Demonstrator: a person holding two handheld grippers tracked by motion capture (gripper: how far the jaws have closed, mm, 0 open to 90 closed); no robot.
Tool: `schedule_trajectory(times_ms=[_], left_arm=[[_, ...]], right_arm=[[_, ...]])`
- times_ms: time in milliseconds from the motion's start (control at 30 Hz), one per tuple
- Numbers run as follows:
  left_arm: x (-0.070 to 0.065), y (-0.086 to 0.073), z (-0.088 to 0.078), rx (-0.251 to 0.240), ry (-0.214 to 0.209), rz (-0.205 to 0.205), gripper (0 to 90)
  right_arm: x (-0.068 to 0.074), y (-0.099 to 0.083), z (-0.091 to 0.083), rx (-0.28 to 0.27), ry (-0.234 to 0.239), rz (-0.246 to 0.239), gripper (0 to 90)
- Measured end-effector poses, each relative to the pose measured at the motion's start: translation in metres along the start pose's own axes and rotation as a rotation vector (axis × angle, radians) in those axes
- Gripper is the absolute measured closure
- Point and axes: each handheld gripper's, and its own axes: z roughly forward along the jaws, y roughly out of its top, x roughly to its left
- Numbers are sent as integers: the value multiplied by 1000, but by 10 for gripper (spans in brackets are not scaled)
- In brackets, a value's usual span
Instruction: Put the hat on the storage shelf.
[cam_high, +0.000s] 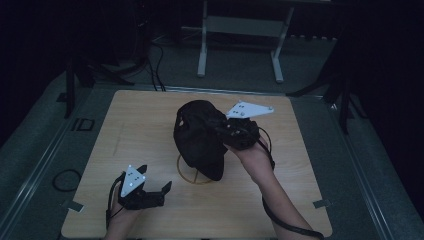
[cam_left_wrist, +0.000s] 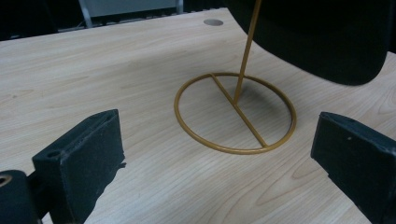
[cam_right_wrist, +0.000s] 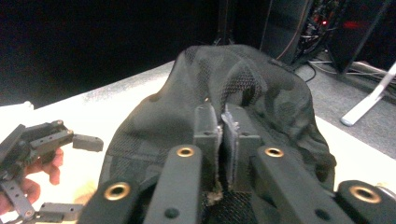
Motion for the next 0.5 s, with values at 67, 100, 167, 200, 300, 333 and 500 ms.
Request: schedule_trajectory(times_ms=[67,100,167,200,300,333,500], left_arm=[[1,0,-1,-2,1,-4,29],[1,0,-1,-2,2,-4,29],[1,0,-1,-5,1,-10,29],[1,0,-1,-6,2,-12,29],[1,0,-1,-5,1,-14,29],[1,0,-1,-3,3,-11,29],[2,0,-2,-5,5,-13,29]], right_arm=[[1,0,1,0,8,3,778],[1,0,1,-1,10,3,773],[2,0,2,-1,18,6,731],[2,0,3,-1,20,2,700],[6,0,6,3,11,-6,627],[7,-1,7,8,12,-19,595],[9,0,6,0,8,-20,512]])
